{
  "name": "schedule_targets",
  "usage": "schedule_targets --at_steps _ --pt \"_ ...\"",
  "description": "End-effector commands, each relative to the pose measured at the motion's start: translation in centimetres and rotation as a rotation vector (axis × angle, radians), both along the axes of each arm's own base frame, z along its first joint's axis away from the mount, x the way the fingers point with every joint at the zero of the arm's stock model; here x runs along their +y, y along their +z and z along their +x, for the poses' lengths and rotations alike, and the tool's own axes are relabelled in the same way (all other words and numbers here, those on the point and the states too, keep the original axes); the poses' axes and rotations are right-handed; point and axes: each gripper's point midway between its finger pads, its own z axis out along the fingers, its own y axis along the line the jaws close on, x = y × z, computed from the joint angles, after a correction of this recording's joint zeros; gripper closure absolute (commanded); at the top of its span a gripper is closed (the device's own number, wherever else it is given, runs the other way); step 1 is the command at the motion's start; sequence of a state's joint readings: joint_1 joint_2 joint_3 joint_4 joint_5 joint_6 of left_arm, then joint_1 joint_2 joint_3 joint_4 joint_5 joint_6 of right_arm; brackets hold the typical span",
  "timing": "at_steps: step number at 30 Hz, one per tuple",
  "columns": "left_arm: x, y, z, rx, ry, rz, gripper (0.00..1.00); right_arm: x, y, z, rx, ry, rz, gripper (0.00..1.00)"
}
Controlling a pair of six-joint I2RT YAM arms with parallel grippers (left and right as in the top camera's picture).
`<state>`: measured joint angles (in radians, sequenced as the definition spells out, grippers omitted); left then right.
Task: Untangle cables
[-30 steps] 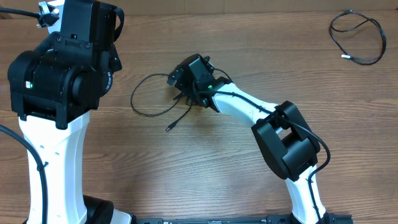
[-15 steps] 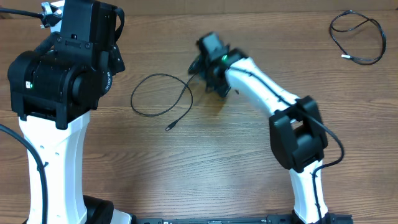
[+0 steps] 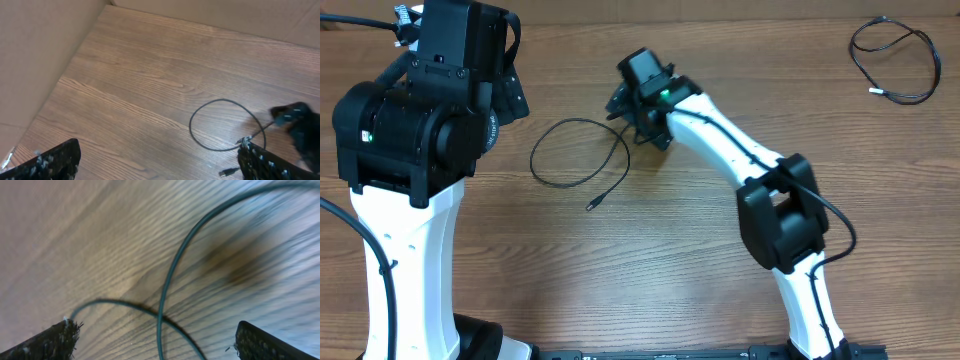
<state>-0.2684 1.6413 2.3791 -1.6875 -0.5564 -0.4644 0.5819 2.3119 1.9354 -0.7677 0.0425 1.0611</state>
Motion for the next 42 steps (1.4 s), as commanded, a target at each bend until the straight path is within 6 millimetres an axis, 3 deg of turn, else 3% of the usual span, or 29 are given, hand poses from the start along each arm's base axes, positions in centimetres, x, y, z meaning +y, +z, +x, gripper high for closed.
schedule_targets --at_steps 1,7,13,17,26,27,29,30,38,40,42 --pt "-0.3 -0.1 0.0 0.011 -0.023 -0.006 0.00 0.5 -1.7 0.2 -0.022 0.010 -0.052 0.01" --pt "-0.5 -0.2 0.0 0.013 -0.029 -0.013 0.00 0.2 -4.5 -0.2 0.027 0.017 -0.074 0.02" --pt "-0.5 -0.2 0.0 0.013 -0.029 -0.013 0.00 -0.2 -7.7 -1.1 0.089 0.026 -0.104 0.17" --pt "-0.5 -0.2 0.0 0.013 -0.029 -0.013 0.00 -0.6 -10.3 -1.9 0.134 0.047 -0.141 0.34" --pt "-0.5 -0.2 0.0 0.016 -0.036 -0.011 0.00 -1.4 -15.9 -4.4 0.261 0.067 -0.176 0.41" --pt "-0.5 -0.2 0.0 0.016 -0.036 -0.011 0.00 -1.5 -16.1 -4.5 0.265 0.069 -0.181 0.45" --pt "-0.5 -0.2 0.0 0.016 -0.035 -0.011 0.00 -1.7 -16.4 -4.5 0.266 0.067 -0.188 0.84" --pt "-0.5 -0.2 0.0 0.016 -0.035 -0.011 0.00 -1.7 -16.5 -4.5 0.265 0.067 -0.189 0.96" --pt "-0.5 -0.2 0.0 0.016 -0.036 -0.011 0.00 -1.8 -16.5 -4.2 0.245 0.096 -0.209 0.96" --pt "-0.5 -0.2 0.0 0.016 -0.036 -0.010 0.00 -0.9 -15.2 -3.3 0.210 0.167 -0.187 0.96" --pt "-0.5 -0.2 0.0 0.016 -0.035 -0.011 0.00 -0.5 -12.7 -2.0 0.162 0.202 -0.184 0.96"
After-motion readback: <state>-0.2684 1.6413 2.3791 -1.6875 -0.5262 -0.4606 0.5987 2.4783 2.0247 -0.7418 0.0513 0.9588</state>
